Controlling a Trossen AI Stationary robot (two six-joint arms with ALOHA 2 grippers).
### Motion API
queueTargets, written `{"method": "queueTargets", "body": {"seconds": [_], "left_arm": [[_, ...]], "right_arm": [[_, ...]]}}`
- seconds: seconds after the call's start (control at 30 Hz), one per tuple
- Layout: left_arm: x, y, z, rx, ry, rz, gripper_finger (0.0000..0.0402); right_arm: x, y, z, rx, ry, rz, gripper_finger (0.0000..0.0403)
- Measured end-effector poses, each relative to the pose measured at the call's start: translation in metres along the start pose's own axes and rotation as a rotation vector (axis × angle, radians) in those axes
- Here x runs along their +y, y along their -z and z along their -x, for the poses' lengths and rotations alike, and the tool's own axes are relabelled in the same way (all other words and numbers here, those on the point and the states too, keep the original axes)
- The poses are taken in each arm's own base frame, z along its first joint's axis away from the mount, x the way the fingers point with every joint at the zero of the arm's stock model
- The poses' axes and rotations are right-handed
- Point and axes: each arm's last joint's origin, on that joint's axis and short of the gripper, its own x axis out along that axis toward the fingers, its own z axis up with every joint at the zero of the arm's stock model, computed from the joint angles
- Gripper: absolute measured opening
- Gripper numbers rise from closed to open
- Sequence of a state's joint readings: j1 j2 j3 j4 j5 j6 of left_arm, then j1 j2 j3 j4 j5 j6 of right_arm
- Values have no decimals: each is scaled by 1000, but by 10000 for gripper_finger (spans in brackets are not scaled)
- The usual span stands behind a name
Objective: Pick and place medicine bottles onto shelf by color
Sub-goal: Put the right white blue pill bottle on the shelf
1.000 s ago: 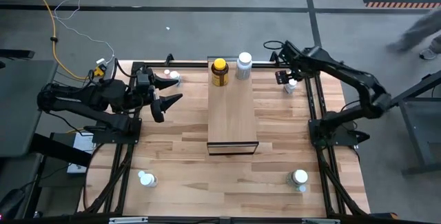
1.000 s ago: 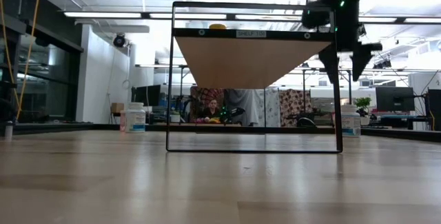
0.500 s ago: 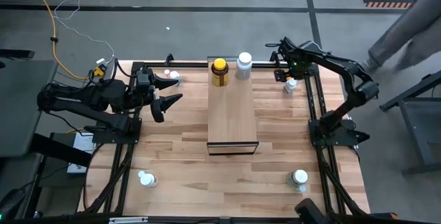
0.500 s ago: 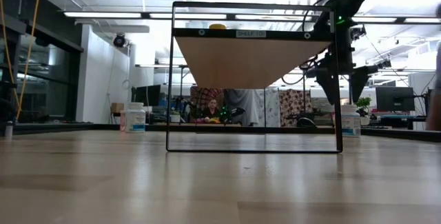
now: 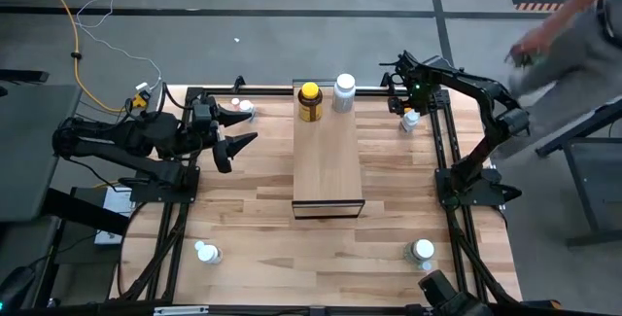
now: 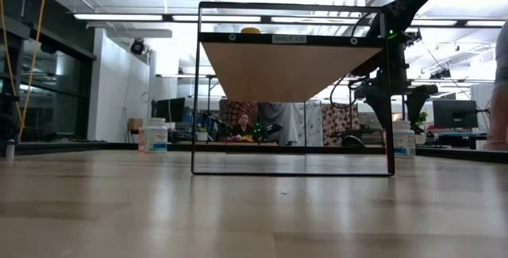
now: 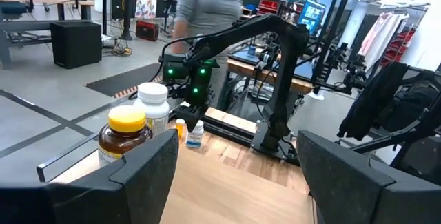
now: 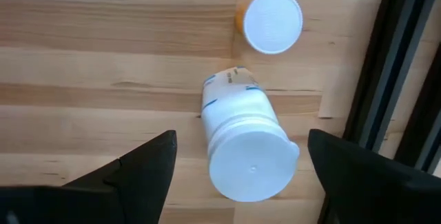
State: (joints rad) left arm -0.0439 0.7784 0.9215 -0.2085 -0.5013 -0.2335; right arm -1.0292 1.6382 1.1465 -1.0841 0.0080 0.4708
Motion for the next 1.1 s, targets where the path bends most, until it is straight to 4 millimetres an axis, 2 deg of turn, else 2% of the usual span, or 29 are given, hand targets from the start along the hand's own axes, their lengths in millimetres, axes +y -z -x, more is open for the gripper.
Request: {"method": "queueTargets", "body": {"seconds": [0.63,0.93,1.1], "left_arm": [[0,1,0,5,-2,-3,284],[0,1,0,5,-1,-3,284],[0,1,0,5,-2,-3,284]], "right_arm": [[-1,-1,0,0,-1,4,182],[-2,1,1,7,-7,38,172],[-4,8,13,-7,-31,69,172]]}}
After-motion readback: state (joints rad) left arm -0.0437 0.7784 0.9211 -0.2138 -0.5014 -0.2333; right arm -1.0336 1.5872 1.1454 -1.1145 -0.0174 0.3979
